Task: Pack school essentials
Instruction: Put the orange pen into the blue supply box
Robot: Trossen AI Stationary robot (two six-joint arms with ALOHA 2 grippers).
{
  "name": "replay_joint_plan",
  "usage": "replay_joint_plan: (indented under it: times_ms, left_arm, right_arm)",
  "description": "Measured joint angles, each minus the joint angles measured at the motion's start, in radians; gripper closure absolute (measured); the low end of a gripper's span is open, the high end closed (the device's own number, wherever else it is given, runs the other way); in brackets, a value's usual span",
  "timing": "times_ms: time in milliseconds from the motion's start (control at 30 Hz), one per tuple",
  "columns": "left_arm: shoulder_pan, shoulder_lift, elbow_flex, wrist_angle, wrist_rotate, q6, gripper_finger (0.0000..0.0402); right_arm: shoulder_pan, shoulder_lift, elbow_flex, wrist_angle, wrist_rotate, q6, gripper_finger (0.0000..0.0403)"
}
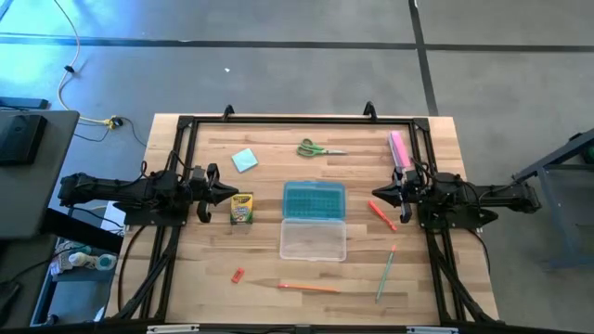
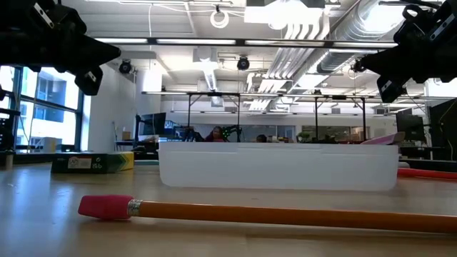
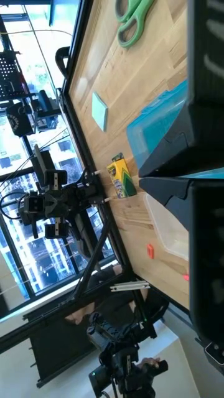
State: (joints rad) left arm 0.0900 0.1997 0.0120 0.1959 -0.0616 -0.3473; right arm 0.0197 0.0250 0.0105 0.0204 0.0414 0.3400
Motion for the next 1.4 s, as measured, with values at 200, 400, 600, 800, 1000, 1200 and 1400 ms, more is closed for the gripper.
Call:
replay_joint_plan:
  times_ms: [200,400,600,800,1000,1200,1400]
  left_arm:
    - [0.001,0.000,0.000,0.000,-0.016,-0.001,0.0401]
    - [0.001,0.000,0.000,0.017,-0.039,-0.001,0.0401]
    - [0.001,0.000,0.000,0.043,-0.039,0.000,0.0401]
    - [0.001,0.000,0.000,0.043,-0.039,0.001,0.0401]
    - [0.001,0.000,0.000,0.043,-0.039,0.002,0.0401]
    - [0.001,0.000,0.000,0.042,-0.039,0.002,0.0401]
    - [0.001,0.000,0.000,0.041,-0.039,0.001,0.0401]
  right_arm:
    - [0.000,0.000,0.000,0.006,0.018,0.062,0.0402]
    - [0.000,0.000,0.000,0.044,0.028,0.090,0.0402]
    - [0.000,0.001,0.034,0.093,0.182,0.105,0.0402]
    - [0.000,0.001,0.145,0.095,0.331,0.056,0.0402]
    - [0.000,0.022,0.314,-0.071,0.396,0.056,0.0402]
    - [0.000,0.169,0.536,-0.555,0.446,0.329,0.0402]
    - [0.000,0.396,0.636,-0.925,0.320,0.600,0.0402]
